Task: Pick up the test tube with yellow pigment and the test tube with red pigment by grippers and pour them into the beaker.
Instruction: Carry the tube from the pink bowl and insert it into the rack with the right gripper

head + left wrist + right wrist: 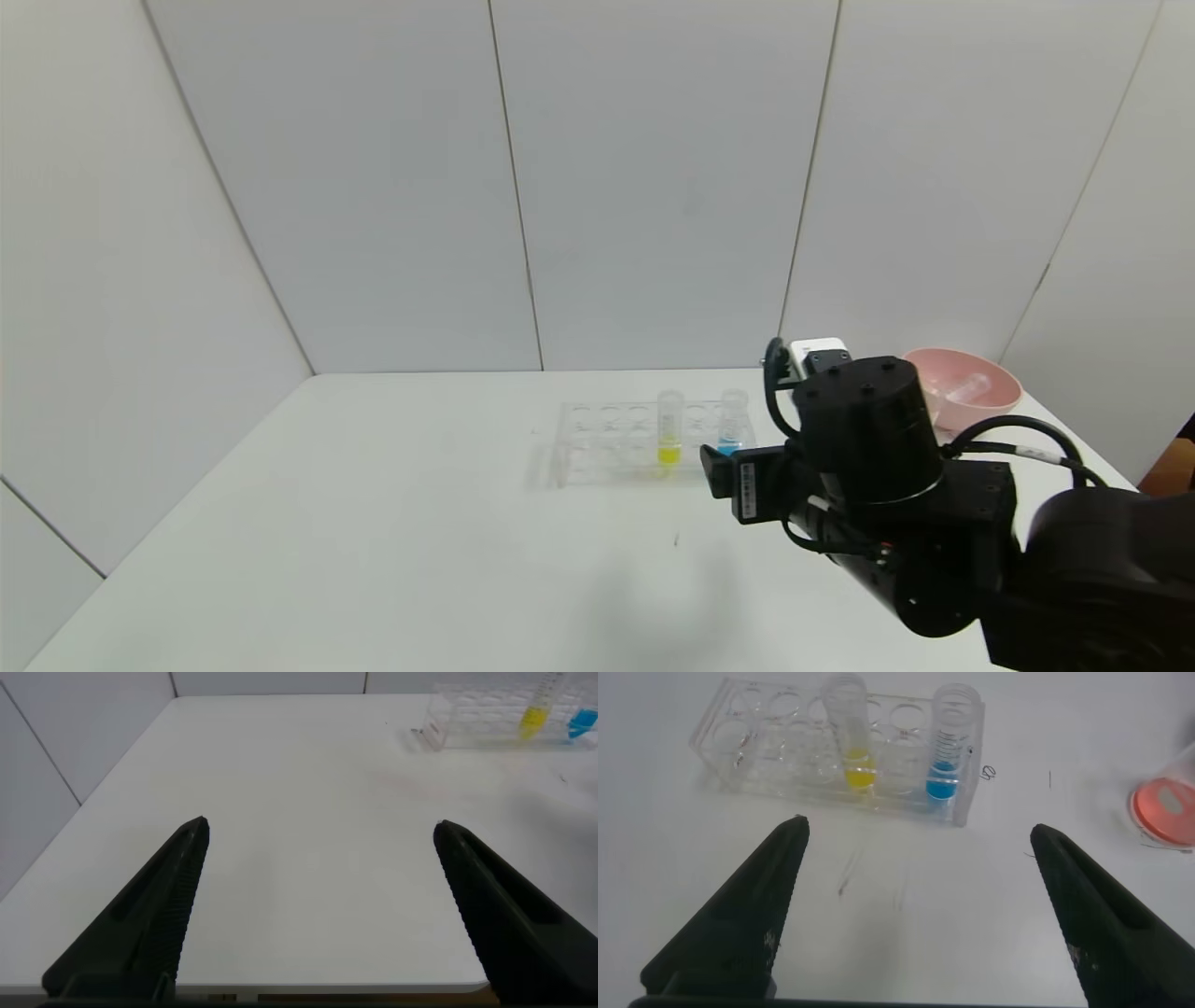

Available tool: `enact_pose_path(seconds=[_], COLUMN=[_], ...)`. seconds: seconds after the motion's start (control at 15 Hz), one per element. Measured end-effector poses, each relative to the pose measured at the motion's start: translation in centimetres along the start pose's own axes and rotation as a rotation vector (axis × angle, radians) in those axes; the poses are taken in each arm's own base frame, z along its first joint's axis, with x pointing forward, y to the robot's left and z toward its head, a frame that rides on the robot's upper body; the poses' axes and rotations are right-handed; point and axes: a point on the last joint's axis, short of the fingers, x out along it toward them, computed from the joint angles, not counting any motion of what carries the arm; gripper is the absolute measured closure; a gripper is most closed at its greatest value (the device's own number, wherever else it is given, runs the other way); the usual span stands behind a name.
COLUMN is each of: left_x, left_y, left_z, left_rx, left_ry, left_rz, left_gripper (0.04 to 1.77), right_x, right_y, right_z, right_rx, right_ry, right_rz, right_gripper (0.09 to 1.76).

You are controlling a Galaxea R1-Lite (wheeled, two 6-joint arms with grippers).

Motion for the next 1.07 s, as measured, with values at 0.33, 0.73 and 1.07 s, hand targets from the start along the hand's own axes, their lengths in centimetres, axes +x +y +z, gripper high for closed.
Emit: enact_pose_path(seconds=[0.33,0.73,1.07], left_x=[0.0,0.0,0.0], left_y=[0.0,0.0,0.0], left_z=[0.0,0.0,0.0], left_rx=[0.0,0.0,0.0], left_ry=[0.0,0.0,0.0], left_rz=[0.0,0.0,0.0], left_gripper=[0.09,0.09,0.09], right_x=[3.0,7.2,10.2], right_y=[4.4,6.9,6.9], right_z=[-0.9,-1.6,-1.0], right_rx=[-0.023,-0.014,0.013], right_ry=[-0.016,-0.035,-0.059], right_rz=[-0.017,-0.057,-0.094], right_gripper=[0.15,0.15,0.15])
